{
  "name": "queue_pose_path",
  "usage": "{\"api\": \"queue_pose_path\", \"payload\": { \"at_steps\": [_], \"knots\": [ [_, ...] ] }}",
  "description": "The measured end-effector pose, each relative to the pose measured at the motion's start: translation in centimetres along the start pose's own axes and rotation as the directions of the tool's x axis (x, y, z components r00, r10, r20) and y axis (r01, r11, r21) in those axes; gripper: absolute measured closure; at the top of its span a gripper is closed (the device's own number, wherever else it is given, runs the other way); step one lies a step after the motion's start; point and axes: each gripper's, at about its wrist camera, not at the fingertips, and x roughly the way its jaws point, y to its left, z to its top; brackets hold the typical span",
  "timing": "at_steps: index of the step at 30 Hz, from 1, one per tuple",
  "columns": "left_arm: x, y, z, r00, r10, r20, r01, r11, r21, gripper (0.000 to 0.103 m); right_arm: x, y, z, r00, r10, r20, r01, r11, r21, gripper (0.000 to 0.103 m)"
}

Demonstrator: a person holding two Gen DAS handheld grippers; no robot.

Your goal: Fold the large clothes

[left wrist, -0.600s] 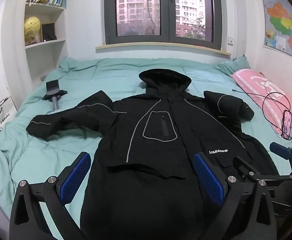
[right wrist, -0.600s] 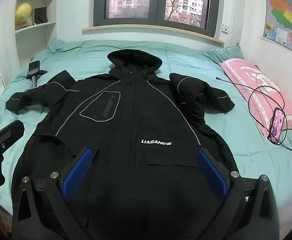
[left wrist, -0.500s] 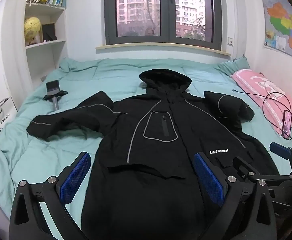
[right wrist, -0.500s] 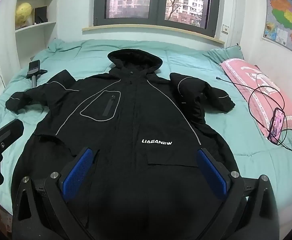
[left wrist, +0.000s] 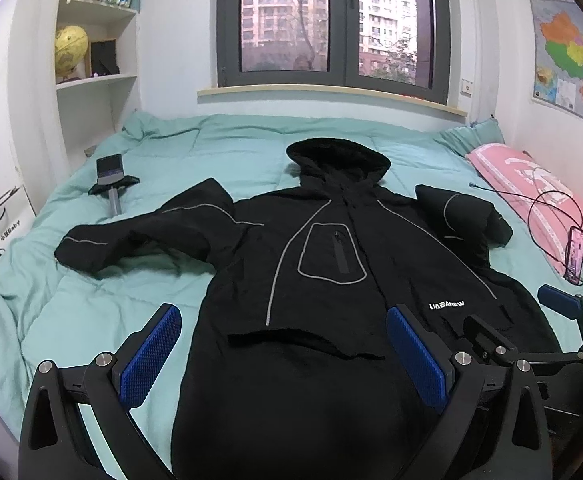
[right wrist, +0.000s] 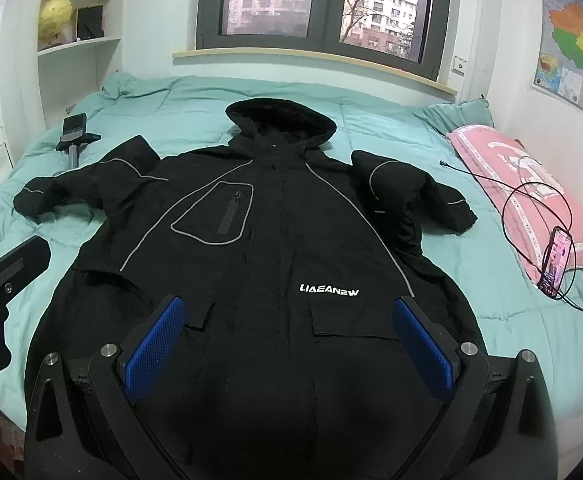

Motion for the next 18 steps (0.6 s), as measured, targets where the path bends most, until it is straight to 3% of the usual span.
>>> {"api": "queue_pose_path", "payload": {
  "at_steps": [13,18],
  "knots": [
    [0.1,0.9,-0.5,1.000,-0.019,-0.004,0.019,1.000,-0.021,0.001,-0.1,0.6,-0.2,1.000,0.012,0.020,-0.012,1.000,0.005,0.000],
    [0.8,2.3,-0.6,1.000,0.005,-0.012,-0.005,0.999,-0.042,0.001,0.1,1.5,0.3,0.999,0.007,0.050,-0.007,1.000,-0.010,0.000]
  ]
}}
